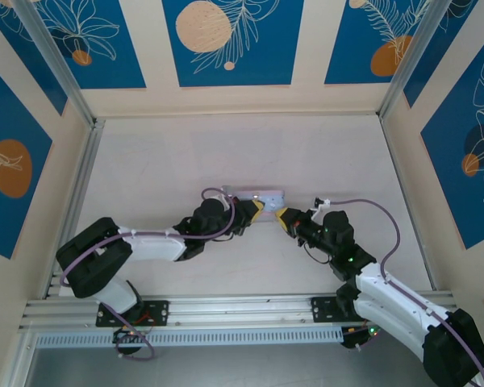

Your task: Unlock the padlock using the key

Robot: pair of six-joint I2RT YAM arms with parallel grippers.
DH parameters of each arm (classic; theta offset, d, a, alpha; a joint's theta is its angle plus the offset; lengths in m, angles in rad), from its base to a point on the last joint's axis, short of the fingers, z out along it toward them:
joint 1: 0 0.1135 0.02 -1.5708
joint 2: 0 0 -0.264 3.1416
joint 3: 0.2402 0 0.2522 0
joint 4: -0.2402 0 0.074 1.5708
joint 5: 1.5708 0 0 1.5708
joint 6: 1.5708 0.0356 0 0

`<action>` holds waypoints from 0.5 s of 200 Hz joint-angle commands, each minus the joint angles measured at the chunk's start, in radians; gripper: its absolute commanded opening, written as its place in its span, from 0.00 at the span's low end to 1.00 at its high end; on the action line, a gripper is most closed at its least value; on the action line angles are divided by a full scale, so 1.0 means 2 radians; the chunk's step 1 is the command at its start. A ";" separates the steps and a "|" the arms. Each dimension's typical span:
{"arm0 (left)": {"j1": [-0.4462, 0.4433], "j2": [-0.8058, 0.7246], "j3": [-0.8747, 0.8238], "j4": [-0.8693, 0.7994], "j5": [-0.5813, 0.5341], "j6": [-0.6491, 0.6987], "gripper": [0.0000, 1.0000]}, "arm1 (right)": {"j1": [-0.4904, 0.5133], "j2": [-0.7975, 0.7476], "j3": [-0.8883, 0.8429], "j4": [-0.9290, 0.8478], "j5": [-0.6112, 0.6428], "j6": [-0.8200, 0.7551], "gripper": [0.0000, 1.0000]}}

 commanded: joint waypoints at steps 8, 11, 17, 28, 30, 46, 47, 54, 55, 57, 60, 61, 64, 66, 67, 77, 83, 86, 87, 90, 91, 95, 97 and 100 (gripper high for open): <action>-0.017 0.002 -0.007 0.026 -0.005 -0.004 0.00 | 0.004 0.003 -0.003 -0.008 0.016 -0.001 0.00; -0.019 0.002 -0.009 0.027 -0.006 -0.005 0.00 | 0.003 0.003 -0.003 -0.007 0.015 -0.001 0.00; -0.023 0.002 -0.013 0.030 -0.009 -0.008 0.00 | 0.004 0.002 -0.004 -0.008 0.014 0.001 0.00; -0.030 0.001 -0.020 0.034 -0.015 -0.011 0.00 | 0.006 -0.002 -0.009 -0.011 0.013 0.005 0.00; -0.031 0.000 -0.021 0.034 -0.016 -0.012 0.00 | 0.006 -0.004 -0.009 -0.012 0.013 0.006 0.00; -0.039 -0.003 -0.027 0.034 -0.022 -0.013 0.00 | 0.011 -0.016 -0.016 -0.023 0.012 0.011 0.00; -0.040 -0.003 -0.028 0.034 -0.023 -0.013 0.00 | 0.011 -0.017 -0.017 -0.023 0.012 0.011 0.00; -0.042 -0.004 -0.030 0.035 -0.025 -0.014 0.00 | 0.014 -0.025 -0.021 -0.029 0.014 0.013 0.00; -0.042 -0.004 -0.031 0.035 -0.026 -0.014 0.00 | 0.015 -0.026 -0.022 -0.029 0.014 0.014 0.00; -0.042 -0.004 -0.032 0.035 -0.026 -0.014 0.00 | 0.016 -0.028 -0.022 -0.030 0.014 0.014 0.00; -0.043 -0.005 -0.032 0.035 -0.027 -0.015 0.00 | 0.017 -0.032 -0.024 -0.034 0.015 0.014 0.00; -0.043 -0.006 -0.033 0.035 -0.027 -0.014 0.00 | 0.017 -0.033 -0.025 -0.036 0.016 0.015 0.00; -0.043 -0.006 -0.033 0.035 -0.027 -0.015 0.00 | 0.018 -0.038 -0.026 -0.039 0.017 0.015 0.00; -0.043 -0.006 -0.034 0.035 -0.027 -0.015 0.00 | 0.019 -0.041 -0.027 -0.042 0.018 0.015 0.00; -0.043 -0.006 -0.034 0.035 -0.027 -0.015 0.00 | 0.019 -0.043 -0.028 -0.043 0.019 0.016 0.00; -0.044 -0.008 -0.034 0.035 -0.028 -0.015 0.00 | 0.023 -0.060 -0.032 -0.060 0.027 0.018 0.00; -0.044 -0.008 -0.034 0.034 -0.029 -0.015 0.00 | 0.025 -0.069 -0.035 -0.069 0.030 0.019 0.00; -0.044 -0.008 -0.034 0.033 -0.029 -0.015 0.00 | 0.024 -0.073 -0.037 -0.073 0.032 0.020 0.00; -0.045 -0.008 -0.034 0.034 -0.030 -0.014 0.00 | 0.024 -0.074 -0.038 -0.074 0.032 0.020 0.00; -0.045 -0.008 -0.034 0.033 -0.030 -0.014 0.00 | 0.025 -0.078 -0.040 -0.077 0.034 0.021 0.00; -0.045 -0.008 -0.034 0.033 -0.030 -0.014 0.00 | 0.025 -0.080 -0.040 -0.078 0.034 0.021 0.00; -0.045 -0.008 -0.034 0.032 -0.030 -0.013 0.00 | 0.025 -0.086 -0.043 -0.081 0.036 0.022 0.00; -0.046 -0.008 -0.033 0.032 -0.030 -0.014 0.00 | 0.025 -0.088 -0.044 -0.083 0.037 0.023 0.00; -0.046 -0.008 -0.034 0.031 -0.030 -0.013 0.00 | 0.026 -0.091 -0.045 -0.086 0.038 0.023 0.00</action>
